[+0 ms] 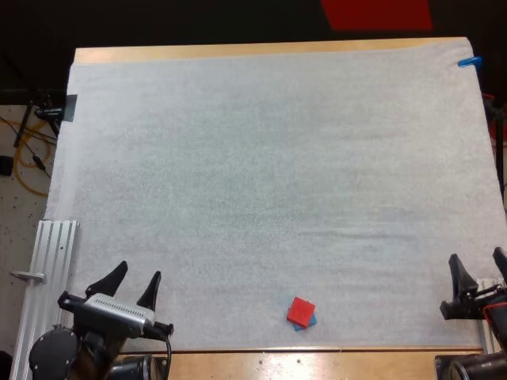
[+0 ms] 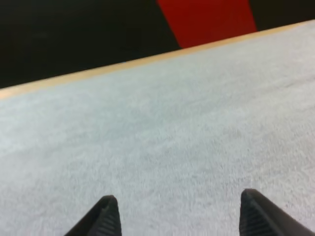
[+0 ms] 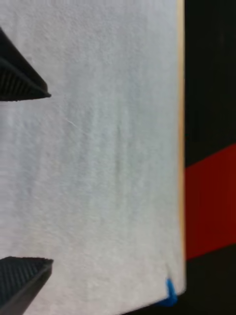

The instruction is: Stack red cube on blue cube

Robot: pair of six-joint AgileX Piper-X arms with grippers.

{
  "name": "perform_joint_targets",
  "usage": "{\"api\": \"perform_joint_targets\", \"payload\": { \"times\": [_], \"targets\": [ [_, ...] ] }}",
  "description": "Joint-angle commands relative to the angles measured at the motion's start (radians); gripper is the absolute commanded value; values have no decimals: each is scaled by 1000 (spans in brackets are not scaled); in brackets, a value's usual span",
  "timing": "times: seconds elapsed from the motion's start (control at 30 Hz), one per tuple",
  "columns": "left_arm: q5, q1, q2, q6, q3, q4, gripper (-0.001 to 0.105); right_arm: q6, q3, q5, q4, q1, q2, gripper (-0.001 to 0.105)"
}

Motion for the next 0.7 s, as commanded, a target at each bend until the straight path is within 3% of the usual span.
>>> {"api": "perform_joint_targets", "payload": {
  "times": [0.0,0.17,0.67],
  "targets": [
    [4,-5,-140,-11,9,0,52,16,-13,-18,26,1,-9,64],
    [4,-5,-140,-11,39,2,52,22,-34,-29,113,1,-14,64],
    [4,-5,-140,-13,39,-1,52,42,-34,-29,111,1,-14,64]
  ]
}}
